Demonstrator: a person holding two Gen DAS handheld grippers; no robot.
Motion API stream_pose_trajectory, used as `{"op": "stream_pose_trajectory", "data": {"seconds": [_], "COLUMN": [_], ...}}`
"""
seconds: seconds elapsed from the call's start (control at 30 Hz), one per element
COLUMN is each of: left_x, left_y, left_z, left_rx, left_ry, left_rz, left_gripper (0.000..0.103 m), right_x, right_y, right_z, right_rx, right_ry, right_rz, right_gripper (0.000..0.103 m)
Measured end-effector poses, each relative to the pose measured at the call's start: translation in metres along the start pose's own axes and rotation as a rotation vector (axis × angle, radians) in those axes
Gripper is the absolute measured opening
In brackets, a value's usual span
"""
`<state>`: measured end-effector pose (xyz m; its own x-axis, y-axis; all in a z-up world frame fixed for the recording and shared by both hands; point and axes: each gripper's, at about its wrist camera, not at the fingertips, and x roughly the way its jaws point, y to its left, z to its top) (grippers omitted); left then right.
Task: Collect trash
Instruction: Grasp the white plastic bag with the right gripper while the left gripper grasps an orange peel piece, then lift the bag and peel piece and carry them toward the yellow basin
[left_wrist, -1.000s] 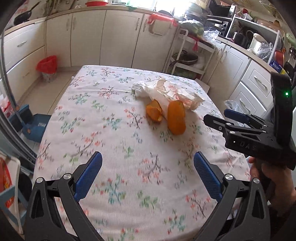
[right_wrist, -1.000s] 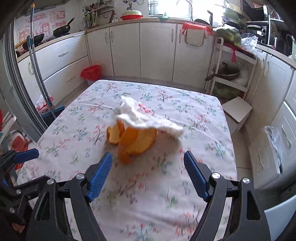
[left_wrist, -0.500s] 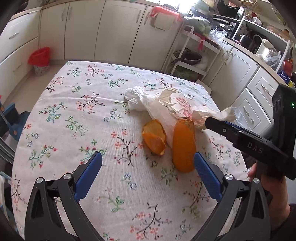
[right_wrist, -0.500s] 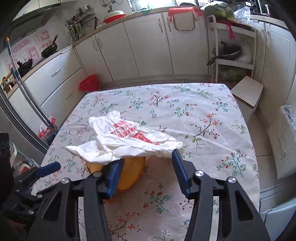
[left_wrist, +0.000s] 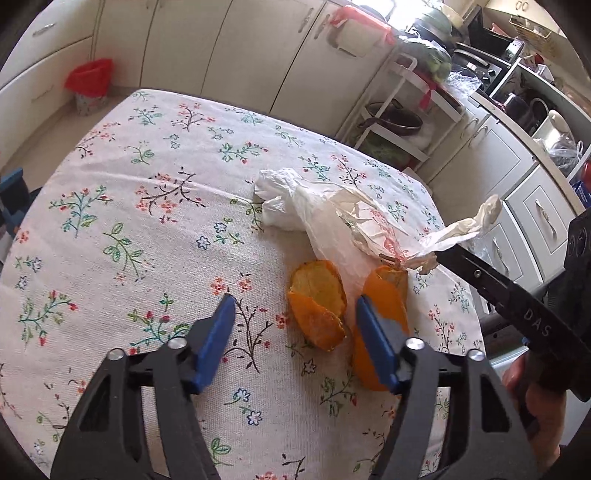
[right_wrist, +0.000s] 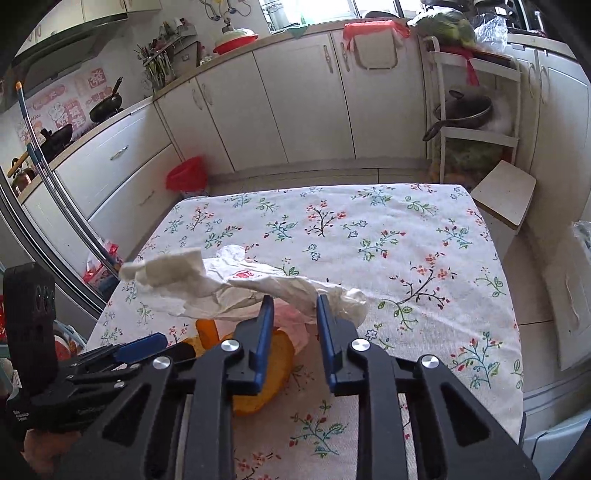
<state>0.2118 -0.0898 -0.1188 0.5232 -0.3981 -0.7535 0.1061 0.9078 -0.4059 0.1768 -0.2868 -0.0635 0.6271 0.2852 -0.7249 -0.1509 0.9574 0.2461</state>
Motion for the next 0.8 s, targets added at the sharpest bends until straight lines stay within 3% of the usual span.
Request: {"op": "stream_pose_trajectory", "data": {"seconds": [0.07, 0.13, 0.23, 0.4, 0.43, 0.47, 0.53, 0.63, 0.8], "left_x": [0.004, 0.008, 0.011, 0.008, 0.008, 0.008, 0.006, 0.0, -0.017], "left_y": [-0.001, -0.003, -0.006, -0.008, -0.008, -0.008, -0.004, 0.002, 0.014], "left_z": [0.0, 0.001, 0.003, 0.005, 0.007, 0.007, 0.009, 0.008, 0.003], "left_rx": [0.005, 0.016, 0.032, 0.065, 0.072, 0.078, 0.081, 0.084, 0.083], "left_ry": [0.014, 0.023, 0.031, 0.03, 0.031, 0.031, 0.032, 0.032, 0.019], "left_rz": [-0.008, -0.008, -0.005, 0.001, 0.005, 0.007, 0.009, 0.011, 0.017], "left_gripper": [0.041, 0.026, 0.016, 0.009, 0.007, 0.007, 0.006, 0.006, 0.006], "right_x": [0.001, 0.003, 0.006, 0.008, 0.01, 0.013, 0.017, 0.012, -0.012], "right_y": [0.002, 0.009, 0.015, 0.02, 0.02, 0.02, 0.019, 0.016, -0.001], "right_z": [0.0, 0.0, 0.0, 0.001, 0.002, 0.003, 0.005, 0.008, 0.013], "right_rx": [-0.02, -0.064, -0.118, -0.157, -0.16, -0.159, -0.138, -0.108, -0.012], "right_ry": [-0.01, -0.012, -0.019, -0.033, -0.02, -0.002, 0.029, 0.013, -0.06], "right_rz": [-0.014, -0.028, -0.064, -0.048, -0.032, -0.018, 0.001, 0.0, 0.025], "right_gripper": [0.048, 0.053, 0.068, 0.069, 0.058, 0.04, 0.023, 0.012, 0.008]}}
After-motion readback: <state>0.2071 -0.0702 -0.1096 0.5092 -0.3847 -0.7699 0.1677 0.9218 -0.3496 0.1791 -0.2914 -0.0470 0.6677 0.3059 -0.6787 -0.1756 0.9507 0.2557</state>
